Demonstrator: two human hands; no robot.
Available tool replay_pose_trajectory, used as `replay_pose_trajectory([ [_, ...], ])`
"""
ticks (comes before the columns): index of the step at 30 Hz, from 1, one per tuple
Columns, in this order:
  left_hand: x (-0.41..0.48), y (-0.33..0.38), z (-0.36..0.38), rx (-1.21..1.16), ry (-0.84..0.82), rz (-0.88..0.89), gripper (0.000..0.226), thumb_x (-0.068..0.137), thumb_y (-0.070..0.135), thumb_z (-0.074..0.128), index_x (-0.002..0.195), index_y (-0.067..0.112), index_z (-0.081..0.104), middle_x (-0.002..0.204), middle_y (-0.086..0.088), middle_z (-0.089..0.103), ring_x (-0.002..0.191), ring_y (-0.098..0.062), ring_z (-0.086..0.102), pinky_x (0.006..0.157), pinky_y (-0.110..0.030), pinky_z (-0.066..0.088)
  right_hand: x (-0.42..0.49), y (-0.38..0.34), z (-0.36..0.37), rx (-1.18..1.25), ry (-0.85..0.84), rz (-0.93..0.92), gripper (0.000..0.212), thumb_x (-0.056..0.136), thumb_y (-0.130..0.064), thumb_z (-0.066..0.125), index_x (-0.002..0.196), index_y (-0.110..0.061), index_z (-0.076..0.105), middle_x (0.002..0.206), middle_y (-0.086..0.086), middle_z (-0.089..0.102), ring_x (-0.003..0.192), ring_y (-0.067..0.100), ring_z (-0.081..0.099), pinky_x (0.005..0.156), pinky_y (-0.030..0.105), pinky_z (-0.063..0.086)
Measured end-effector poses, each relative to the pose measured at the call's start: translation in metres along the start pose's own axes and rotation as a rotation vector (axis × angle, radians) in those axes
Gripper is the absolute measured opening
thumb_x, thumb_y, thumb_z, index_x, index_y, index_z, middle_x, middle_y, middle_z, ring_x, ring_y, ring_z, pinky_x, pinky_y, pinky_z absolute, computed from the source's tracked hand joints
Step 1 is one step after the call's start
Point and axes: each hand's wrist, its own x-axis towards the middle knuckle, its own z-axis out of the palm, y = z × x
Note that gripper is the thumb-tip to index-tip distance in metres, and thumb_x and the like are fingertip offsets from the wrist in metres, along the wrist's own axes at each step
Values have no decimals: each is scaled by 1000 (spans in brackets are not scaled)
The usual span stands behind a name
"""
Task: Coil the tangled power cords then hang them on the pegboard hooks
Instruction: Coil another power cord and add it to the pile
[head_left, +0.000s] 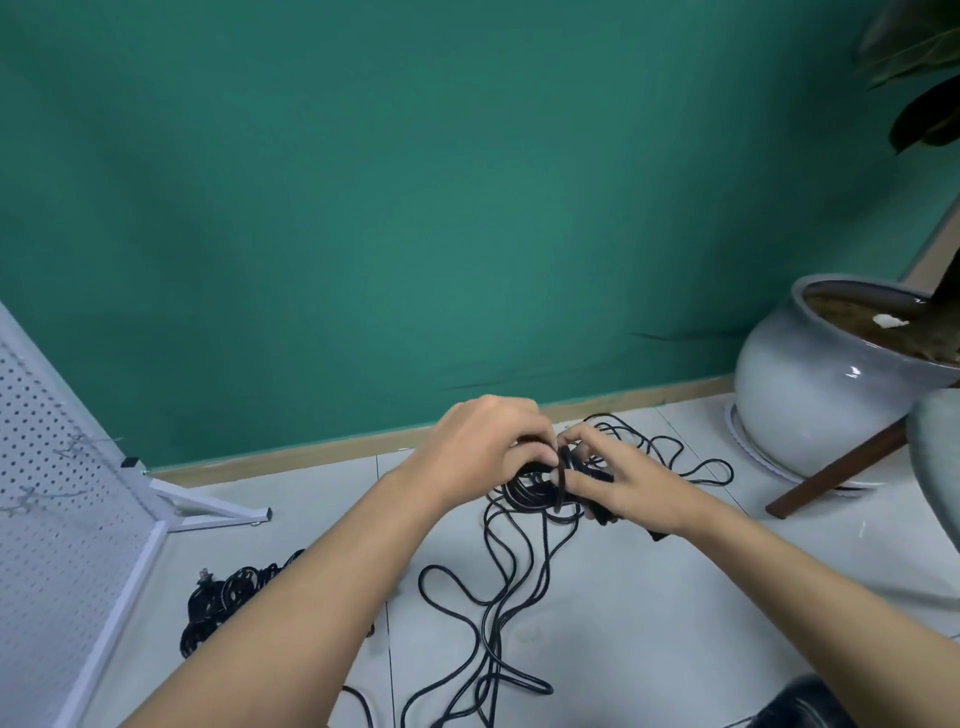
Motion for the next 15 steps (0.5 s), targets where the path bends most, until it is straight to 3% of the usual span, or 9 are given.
replay_pose_trajectory([
  [2,1,-8,-2,-205,58,-57,6,91,32,76,93,29,80,86,11,69,79,-6,59,71,-29,47,-2,-11,6,153,-32,35,17,105,-35,57,118,-25,56,85,2,62,63,18,59,58,30,45],
  [5,1,-14,-5,-376,50,-117,3,87,26,82,89,24,82,82,10,72,76,-5,62,70,-17,44,-3,-23,14,164,-45,38,18,108,-43,45,111,-31,58,89,10,66,66,17,60,59,32,46],
  [7,-1,-17,-3,-387,30,-134,5,84,26,84,88,24,83,84,8,71,78,-7,63,70,-15,43,-2,-27,18,119,-20,49,30,106,-55,35,94,-44,60,88,-11,67,78,6,60,75,30,48],
  [9,-3,-19,-2,-410,30,-161,5,84,26,84,88,23,83,85,7,74,80,-9,65,71,-16,46,-2,-30,20,90,-10,39,40,103,-67,31,89,-43,60,87,-23,60,86,-1,55,85,28,44],
  [11,-5,-21,-4,-436,28,-189,4,84,24,84,87,22,84,84,8,76,80,-8,68,72,-15,48,-4,-32,23,22,-40,0,41,96,-75,42,94,-38,58,91,-23,59,90,1,55,88,31,43],
  [13,-7,-20,-6,-460,-13,-206,3,83,22,85,85,21,84,79,8,77,72,-2,66,69,-13,46,-6,-34,24,-51,-96,-31,34,92,-64,64,115,-39,62,110,-23,69,105,-1,63,93,28,48],
  [15,-8,-21,-6,-479,-74,-221,5,81,24,87,83,22,83,76,5,76,69,-5,65,69,-18,49,-7,-37,25,-118,-128,-41,45,85,-48,81,125,-38,61,118,-22,69,111,2,64,94,23,48],
])
